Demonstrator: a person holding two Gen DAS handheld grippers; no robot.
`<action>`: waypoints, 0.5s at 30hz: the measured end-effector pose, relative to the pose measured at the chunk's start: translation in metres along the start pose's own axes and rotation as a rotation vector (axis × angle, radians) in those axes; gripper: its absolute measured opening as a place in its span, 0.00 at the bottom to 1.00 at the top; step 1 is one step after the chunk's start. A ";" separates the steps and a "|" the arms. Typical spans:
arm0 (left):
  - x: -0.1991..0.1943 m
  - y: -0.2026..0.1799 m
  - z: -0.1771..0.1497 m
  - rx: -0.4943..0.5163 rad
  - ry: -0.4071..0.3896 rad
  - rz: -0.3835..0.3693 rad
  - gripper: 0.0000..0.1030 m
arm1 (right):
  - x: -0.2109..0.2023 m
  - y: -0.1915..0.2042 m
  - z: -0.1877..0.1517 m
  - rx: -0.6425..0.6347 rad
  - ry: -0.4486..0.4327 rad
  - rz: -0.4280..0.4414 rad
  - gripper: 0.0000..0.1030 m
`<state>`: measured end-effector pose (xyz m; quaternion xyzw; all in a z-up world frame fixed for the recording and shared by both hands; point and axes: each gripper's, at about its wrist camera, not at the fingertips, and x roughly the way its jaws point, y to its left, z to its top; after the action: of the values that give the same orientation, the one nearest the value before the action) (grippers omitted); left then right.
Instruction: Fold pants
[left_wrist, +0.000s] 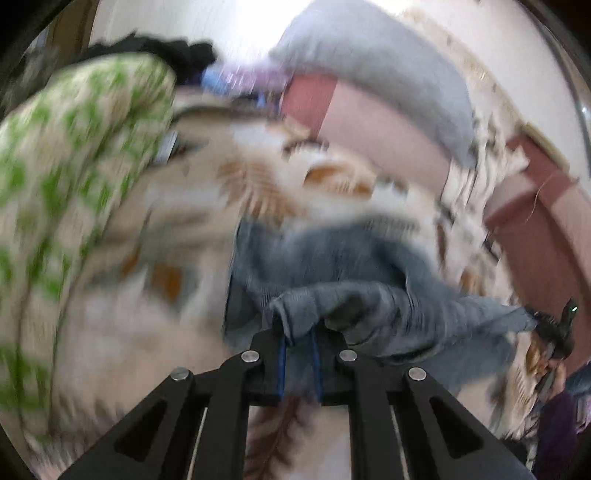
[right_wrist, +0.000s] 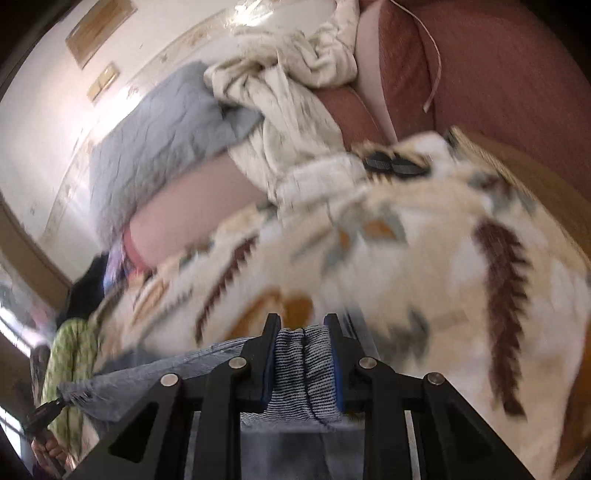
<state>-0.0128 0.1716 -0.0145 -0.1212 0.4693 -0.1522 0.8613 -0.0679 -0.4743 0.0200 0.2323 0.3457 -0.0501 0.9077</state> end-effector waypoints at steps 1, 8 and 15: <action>0.005 0.003 -0.010 0.010 0.040 0.019 0.11 | -0.004 -0.005 -0.011 -0.009 0.020 0.003 0.28; -0.011 0.030 -0.040 -0.051 0.056 0.092 0.11 | -0.035 -0.047 -0.055 0.068 0.158 -0.001 0.64; -0.040 -0.019 -0.013 0.013 -0.088 0.007 0.08 | -0.045 -0.036 -0.016 0.089 0.109 -0.007 0.64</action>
<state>-0.0473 0.1677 0.0158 -0.1206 0.4302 -0.1469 0.8825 -0.1208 -0.5019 0.0245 0.2739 0.3927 -0.0558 0.8762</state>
